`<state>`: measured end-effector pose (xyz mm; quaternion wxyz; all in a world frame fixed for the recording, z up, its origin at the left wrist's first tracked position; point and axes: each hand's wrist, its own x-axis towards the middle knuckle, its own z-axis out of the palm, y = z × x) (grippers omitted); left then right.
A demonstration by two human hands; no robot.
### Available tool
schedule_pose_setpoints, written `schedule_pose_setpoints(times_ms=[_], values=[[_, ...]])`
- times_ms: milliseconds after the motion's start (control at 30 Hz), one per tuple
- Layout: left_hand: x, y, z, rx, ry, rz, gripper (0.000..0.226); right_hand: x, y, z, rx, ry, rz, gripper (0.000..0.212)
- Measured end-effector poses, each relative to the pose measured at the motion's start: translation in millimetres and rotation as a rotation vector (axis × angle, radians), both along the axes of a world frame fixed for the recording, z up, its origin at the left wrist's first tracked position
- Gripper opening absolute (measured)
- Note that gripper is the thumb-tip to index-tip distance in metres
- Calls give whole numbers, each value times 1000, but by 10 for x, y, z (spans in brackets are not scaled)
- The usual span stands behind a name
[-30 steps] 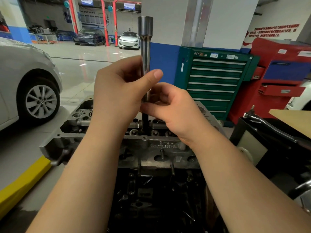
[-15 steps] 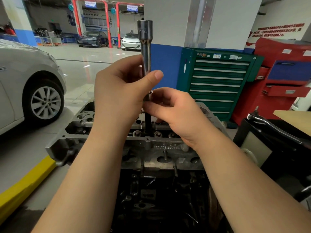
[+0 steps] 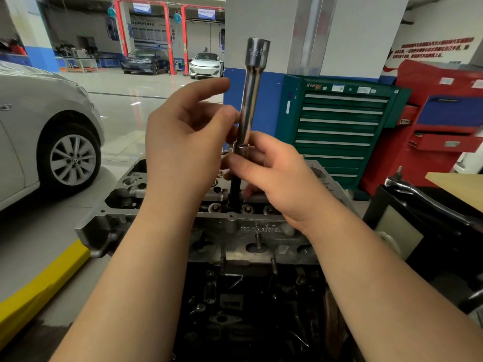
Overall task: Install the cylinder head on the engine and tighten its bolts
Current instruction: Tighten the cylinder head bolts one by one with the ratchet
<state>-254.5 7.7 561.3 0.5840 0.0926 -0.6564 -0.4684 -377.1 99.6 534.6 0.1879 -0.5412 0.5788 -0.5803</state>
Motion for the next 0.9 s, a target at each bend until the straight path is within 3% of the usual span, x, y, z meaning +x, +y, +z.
schedule_pose_setpoints(times_ms=[100, 300, 467, 600, 733, 833, 900], values=[[20, 12, 16, 18, 22, -39, 22, -8, 12, -17, -9, -6, 19, 32], [-16, 68, 10, -21, -53, -23, 33, 5, -33, -6, -7, 76, -112, 37], [-24, 42, -1, 5, -82, -89, 31, -28, 0, -9, -17, 15, 20, 18], [-15, 56, 17, 22, -90, -59, 30, -33, -7, -21, 23, 74, -46, 21], [-17, 49, 6, -19, -122, 12, 34, -22, -30, -14, 20, 125, -112, 37], [-10, 20, 10, -18, -131, -40, 34, -35, -15, -20, -2, 37, 7, 16], [-6, 23, 10, 13, -108, -73, 32, -48, 2, -29, 11, 50, 15, 17]])
